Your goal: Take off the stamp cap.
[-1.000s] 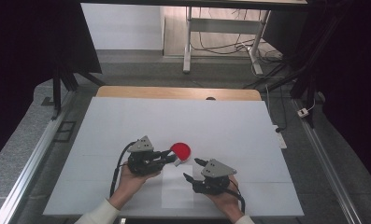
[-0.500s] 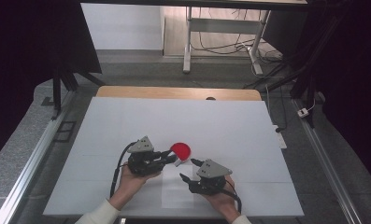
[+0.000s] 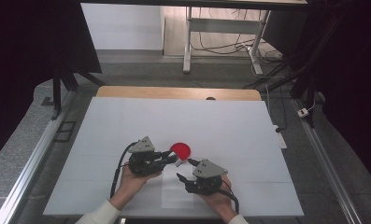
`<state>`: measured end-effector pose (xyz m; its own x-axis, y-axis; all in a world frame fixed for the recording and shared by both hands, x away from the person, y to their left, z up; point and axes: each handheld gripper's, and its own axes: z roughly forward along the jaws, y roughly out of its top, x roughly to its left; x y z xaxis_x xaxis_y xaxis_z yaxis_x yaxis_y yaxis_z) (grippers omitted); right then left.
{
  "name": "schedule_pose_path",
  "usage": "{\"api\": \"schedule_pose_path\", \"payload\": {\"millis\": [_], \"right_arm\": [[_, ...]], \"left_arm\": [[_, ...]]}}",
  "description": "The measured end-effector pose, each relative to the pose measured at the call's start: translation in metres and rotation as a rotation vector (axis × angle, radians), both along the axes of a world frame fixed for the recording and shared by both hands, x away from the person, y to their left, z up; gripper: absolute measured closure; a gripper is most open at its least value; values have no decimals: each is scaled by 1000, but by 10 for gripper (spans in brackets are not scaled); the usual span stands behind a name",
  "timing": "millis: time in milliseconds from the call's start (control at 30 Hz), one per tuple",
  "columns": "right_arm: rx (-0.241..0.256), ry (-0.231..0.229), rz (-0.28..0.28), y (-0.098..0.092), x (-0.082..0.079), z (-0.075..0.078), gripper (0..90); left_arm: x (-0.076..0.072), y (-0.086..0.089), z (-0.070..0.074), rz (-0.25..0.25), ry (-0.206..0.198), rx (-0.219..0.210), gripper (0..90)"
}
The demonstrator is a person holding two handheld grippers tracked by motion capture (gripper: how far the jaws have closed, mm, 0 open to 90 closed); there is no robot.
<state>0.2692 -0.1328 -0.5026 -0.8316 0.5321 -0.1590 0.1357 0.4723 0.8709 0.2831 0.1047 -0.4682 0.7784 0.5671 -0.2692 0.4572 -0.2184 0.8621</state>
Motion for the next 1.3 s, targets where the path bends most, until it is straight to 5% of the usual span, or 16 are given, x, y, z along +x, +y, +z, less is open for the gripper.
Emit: {"api": "schedule_pose_path", "payload": {"millis": [733,1300], "right_arm": [[-54,-35,-72,13,1,-2,441],[-72,-42,-109,10,3,-4,508]], "left_arm": [[1,-11,-6,19,2,20,751],[3,-20,-10,39,14,-7,751]]}}
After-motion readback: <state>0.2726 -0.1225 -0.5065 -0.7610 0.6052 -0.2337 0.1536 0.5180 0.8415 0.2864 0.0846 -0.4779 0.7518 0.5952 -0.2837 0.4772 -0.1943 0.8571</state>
